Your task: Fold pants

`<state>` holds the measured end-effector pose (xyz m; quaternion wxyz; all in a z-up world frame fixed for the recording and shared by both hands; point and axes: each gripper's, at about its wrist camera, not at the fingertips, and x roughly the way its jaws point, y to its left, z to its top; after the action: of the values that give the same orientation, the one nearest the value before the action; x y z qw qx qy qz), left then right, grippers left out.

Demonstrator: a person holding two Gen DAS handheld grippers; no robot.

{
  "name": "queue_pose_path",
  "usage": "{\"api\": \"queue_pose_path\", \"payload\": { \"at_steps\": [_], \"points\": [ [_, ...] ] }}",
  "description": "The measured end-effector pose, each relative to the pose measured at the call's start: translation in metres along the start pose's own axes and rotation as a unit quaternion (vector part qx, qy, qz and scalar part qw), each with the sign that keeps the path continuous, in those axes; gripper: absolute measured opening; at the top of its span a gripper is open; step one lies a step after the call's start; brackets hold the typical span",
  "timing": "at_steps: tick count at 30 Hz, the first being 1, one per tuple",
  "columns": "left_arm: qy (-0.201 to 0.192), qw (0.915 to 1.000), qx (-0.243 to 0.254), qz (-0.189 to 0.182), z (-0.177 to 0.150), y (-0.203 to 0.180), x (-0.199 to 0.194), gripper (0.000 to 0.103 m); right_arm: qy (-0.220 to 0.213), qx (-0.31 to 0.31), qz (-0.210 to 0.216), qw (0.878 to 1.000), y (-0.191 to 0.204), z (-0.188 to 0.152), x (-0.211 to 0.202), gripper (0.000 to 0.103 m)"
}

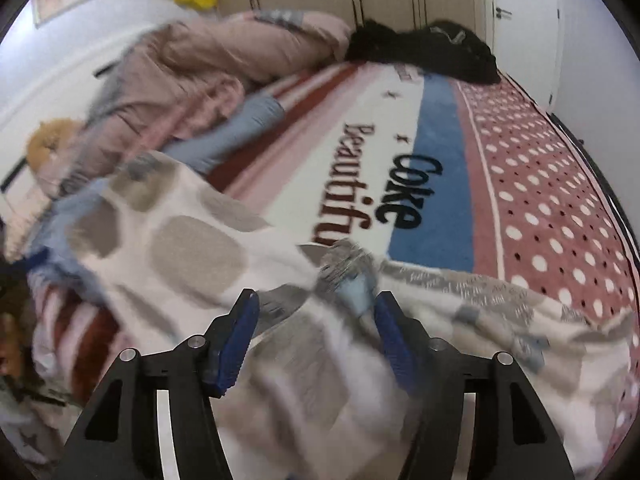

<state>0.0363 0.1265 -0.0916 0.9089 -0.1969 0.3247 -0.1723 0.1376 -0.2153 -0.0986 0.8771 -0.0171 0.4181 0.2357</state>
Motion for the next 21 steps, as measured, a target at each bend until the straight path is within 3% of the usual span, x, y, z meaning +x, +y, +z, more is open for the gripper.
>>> {"api": "queue_pose_path", "payload": {
  "at_steps": [4,6,9,15,17,21],
  "points": [
    [0.037,0.9968,-0.039,-0.06,-0.014,-0.003,0.021,0.089,-0.029,0.024,0.041,0.998,0.003,-0.021,-0.03,0.056],
    [0.049,0.9955,-0.046,-0.067,-0.02,-0.007,0.032,0.089,-0.041,0.038,0.055,0.997,0.002,-0.034,-0.041,0.056],
    [0.073,0.9937,-0.053,-0.067,-0.026,-0.016,0.057,0.08,-0.05,0.051,0.056,0.996,-0.002,-0.053,-0.047,0.056],
    [0.09,0.9902,-0.107,-0.006,-0.03,-0.02,0.107,0.078,-0.065,0.097,0.078,0.99,-0.019,-0.085,-0.05,0.056],
    [0.072,0.9884,-0.132,0.018,-0.028,-0.017,0.12,0.078,-0.074,0.113,0.089,0.987,-0.026,-0.092,-0.052,0.056],
    [0.03,0.9894,-0.133,0.048,-0.015,-0.026,0.139,0.077,-0.081,0.134,0.104,0.982,-0.035,-0.101,-0.051,0.057]
  ]
}}
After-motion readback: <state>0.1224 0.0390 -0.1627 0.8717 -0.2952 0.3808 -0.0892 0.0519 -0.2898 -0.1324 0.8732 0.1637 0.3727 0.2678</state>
